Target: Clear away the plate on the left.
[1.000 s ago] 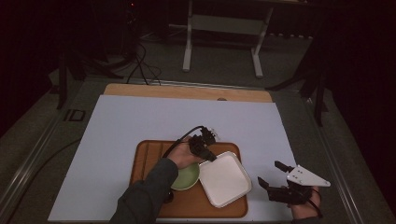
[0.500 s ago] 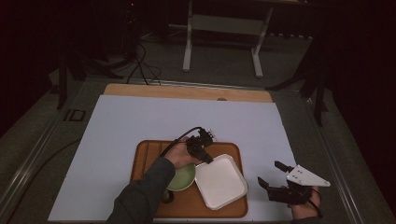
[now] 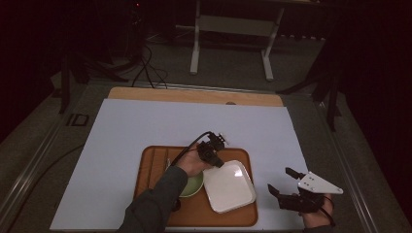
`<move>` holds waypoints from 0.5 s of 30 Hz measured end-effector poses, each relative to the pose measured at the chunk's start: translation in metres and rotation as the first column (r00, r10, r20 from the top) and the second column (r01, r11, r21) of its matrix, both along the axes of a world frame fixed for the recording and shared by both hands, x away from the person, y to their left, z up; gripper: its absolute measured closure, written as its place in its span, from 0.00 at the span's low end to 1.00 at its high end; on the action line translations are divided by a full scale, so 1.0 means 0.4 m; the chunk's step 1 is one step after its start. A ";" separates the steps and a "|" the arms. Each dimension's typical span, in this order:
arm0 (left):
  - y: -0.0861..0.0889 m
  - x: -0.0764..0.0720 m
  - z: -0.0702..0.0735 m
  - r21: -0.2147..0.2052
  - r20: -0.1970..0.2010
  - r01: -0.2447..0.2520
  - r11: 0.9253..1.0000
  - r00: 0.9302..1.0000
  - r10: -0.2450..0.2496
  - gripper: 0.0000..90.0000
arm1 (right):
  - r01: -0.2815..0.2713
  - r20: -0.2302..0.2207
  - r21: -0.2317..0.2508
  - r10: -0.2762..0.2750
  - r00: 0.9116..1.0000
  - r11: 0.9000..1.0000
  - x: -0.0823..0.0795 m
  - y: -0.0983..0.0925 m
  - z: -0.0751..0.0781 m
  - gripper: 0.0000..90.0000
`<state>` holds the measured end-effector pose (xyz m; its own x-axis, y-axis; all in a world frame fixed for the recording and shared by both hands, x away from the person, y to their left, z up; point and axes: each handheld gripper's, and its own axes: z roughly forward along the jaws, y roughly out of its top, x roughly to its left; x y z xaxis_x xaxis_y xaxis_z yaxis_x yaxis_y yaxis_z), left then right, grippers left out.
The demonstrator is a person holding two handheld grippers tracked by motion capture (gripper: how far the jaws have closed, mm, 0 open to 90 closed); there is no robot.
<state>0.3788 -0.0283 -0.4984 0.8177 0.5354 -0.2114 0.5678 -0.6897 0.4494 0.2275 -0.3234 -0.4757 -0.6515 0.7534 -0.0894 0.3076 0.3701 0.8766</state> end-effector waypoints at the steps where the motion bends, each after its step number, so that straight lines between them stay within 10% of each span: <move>1: 0.000 0.002 0.001 -0.016 -0.005 -0.017 1.000 1.000 0.017 0.94 | -0.001 0.000 0.001 0.001 1.000 1.000 0.000 0.000 0.000 0.16; 15: 0.027 -0.015 0.067 -0.146 0.069 -0.069 0.987 0.994 0.079 0.81 | 0.001 0.002 0.003 -0.001 1.000 1.000 -0.001 -0.002 0.000 0.16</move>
